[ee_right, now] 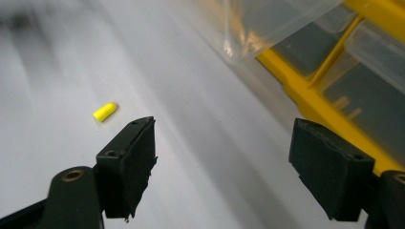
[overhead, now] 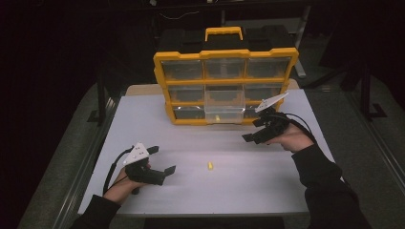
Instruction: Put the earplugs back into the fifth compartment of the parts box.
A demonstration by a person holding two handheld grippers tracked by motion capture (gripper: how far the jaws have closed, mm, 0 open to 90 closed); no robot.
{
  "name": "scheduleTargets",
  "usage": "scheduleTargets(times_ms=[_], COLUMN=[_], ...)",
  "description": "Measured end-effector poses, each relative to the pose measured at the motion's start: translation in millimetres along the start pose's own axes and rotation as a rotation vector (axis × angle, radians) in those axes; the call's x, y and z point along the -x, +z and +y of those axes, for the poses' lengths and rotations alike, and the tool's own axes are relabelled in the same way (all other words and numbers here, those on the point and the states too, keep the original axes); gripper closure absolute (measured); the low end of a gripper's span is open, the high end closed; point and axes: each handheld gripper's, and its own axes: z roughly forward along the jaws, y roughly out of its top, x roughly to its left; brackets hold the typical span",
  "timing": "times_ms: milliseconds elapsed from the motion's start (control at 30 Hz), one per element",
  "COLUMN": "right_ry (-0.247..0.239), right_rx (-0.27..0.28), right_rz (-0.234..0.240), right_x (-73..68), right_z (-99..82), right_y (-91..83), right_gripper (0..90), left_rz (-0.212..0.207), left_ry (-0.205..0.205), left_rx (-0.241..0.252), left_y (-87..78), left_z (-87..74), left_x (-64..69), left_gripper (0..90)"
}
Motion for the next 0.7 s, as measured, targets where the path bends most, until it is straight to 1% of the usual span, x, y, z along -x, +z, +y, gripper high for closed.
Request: scheduleTargets(times_ms=[167,200,400,500,633,700], right_ry=[0.000,-0.001,0.000,0.001,0.003,-0.005], right_rx=[0.000,-0.007,-0.006,-0.008,-0.021,-0.022], right_rz=[0.002,-0.002,0.003,0.004,0.018,0.022], right_x=[-4.7,-6.6,-12.6,-14.4,-19.1,-19.9], right_z=[-7.5,-10.3,-16.2,-17.9,-20.0,-20.4], right_y=[6.8,10.3,14.4,16.8,24.1,26.0], right_gripper=[23.1,23.1,23.1,23.1,23.1,23.1], left_rz=[0.000,-0.001,0.002,0.003,0.002,0.003], left_ry=[-0.001,0.000,0.002,0.003,0.007,0.006], left_rx=[0.000,0.000,0.000,-0.001,0.000,0.000], left_y=[0.0,0.2,-0.6,-0.3,-0.6,-1.1], left_z=[-0.1,0.0,0.1,-0.1,0.2,0.4], left_x=[0.0,0.3,-0.4,-0.5,0.1,-0.1], left_gripper=[0.0,0.0,0.0,0.0,0.0,0.0])
